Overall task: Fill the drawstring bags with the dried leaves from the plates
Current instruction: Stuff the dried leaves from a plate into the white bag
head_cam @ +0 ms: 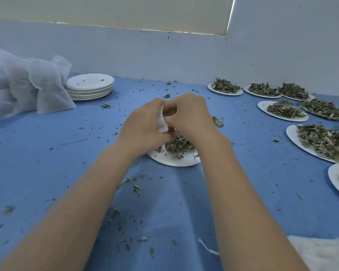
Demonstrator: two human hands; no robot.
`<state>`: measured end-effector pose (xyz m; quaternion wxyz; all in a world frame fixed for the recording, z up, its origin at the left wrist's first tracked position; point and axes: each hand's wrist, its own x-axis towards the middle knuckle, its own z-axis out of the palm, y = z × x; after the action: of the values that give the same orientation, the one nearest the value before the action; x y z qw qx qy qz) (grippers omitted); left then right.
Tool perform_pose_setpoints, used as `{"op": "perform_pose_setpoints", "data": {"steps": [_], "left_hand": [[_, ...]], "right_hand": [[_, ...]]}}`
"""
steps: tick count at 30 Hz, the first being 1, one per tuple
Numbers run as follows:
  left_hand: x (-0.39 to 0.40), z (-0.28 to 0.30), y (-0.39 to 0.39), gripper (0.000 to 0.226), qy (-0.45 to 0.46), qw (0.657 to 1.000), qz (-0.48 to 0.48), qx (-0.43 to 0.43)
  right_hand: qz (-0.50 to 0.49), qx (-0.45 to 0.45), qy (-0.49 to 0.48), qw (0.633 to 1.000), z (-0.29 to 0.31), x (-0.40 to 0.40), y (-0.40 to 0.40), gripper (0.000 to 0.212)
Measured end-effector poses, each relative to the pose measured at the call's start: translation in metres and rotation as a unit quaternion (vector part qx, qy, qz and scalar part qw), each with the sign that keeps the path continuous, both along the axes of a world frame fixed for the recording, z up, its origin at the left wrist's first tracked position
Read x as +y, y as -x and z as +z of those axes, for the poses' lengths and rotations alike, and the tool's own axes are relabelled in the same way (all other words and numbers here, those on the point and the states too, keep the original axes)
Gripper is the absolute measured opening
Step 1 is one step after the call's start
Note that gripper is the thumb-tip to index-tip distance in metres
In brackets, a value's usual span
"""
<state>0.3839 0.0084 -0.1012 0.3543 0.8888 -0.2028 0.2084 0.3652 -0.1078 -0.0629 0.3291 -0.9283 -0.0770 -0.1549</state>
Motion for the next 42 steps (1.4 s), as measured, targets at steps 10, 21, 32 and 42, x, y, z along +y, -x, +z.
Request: {"op": "perform_pose_setpoints", "data": {"steps": [10, 21, 32, 42], "left_hand": [[0.018, 0.002, -0.004, 0.073, -0.031, 0.998, -0.036, 0.042], [0.047, 0.005, -0.011, 0.048, -0.090, 0.993, 0.068, 0.026], [0.046, 0.003, -0.011, 0.046, -0.081, 0.993, 0.076, 0.035], [0.053, -0.001, -0.016, 0.045, -0.172, 0.981, 0.090, 0.009]], "right_hand": [[0.141, 0.091, -0.062, 0.984, -0.002, -0.019, 0.005, 0.025], [-0.046, 0.106, 0.017, 0.993, -0.001, -0.032, -0.001, 0.036], [-0.016, 0.170, 0.137, 0.976, -0.023, -0.012, -0.006, 0.021], [0.022, 0.105, 0.020, 0.994, 0.000, -0.031, 0.000, 0.005]]}}
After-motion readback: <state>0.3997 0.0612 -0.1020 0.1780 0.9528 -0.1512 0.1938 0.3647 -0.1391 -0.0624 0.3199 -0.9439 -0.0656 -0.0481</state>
